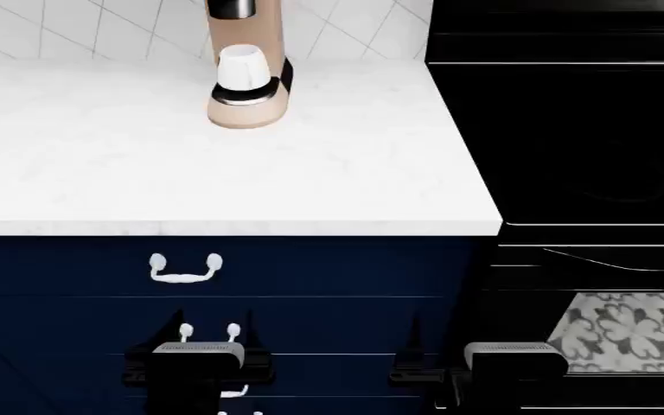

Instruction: Press the button on the coffee machine to serve coffee.

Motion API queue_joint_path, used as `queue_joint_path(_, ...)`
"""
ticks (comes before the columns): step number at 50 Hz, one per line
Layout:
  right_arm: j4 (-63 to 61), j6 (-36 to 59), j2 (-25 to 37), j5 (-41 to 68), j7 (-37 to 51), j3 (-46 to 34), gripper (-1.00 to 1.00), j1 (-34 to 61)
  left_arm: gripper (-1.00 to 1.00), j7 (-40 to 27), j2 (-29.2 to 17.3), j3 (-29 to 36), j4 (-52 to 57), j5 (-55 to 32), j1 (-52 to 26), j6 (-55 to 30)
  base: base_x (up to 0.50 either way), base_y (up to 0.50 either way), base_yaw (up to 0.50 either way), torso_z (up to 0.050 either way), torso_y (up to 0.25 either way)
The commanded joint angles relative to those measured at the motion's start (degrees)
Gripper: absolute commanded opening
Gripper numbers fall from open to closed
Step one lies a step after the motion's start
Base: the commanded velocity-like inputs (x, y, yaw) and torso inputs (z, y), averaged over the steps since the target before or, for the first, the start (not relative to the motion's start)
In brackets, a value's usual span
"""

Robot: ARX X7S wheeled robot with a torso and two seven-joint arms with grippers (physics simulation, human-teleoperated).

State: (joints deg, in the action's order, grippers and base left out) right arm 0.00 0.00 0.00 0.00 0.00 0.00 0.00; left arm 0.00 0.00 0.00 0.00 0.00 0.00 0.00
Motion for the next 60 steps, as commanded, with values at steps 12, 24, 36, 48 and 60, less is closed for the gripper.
queue_joint_path(12,0.3,0.6,2.7,3.0,2.9,-3.6,1.00,0.2,1.00,-2.9,-2.9,2.3,0.2,-3.3,0.2,0.3,0.00,0.00,0.00,0.000,0.000)
queue_joint_path(24,-0.2,-1.0,3.8,3.8,4.4,-4.8,1.00,-0.2,1.00,-4.8,-3.5,3.6,0.1,-4.2,-0.3,0.1,0.00,0.37,0.00,0.000,0.000)
queue_joint_path(36,-0.7,-0.2,4.7,4.3,5.7,-5.8,1.00,-0.2,1.00,-5.9,-4.4,4.4,-0.2,-5.2,-0.2,1.0,0.00,0.50,0.00,0.000,0.000)
queue_joint_path(48,-0.2,-0.2,5.3,5.1,7.1,-6.2,1.00,0.0,1.00,-7.6,-5.2,5.9,-0.1,-4.3,-0.6,0.8,0.00,0.14,0.00,0.000,0.000)
queue_joint_path(60,0.4,-0.4,6.0,5.6,7.8,-7.4,1.00,0.4,1.00,-7.4,-6.3,7.5,0.1,-4.6,0.1,4.7,0.00,0.00,0.00,0.046,0.000)
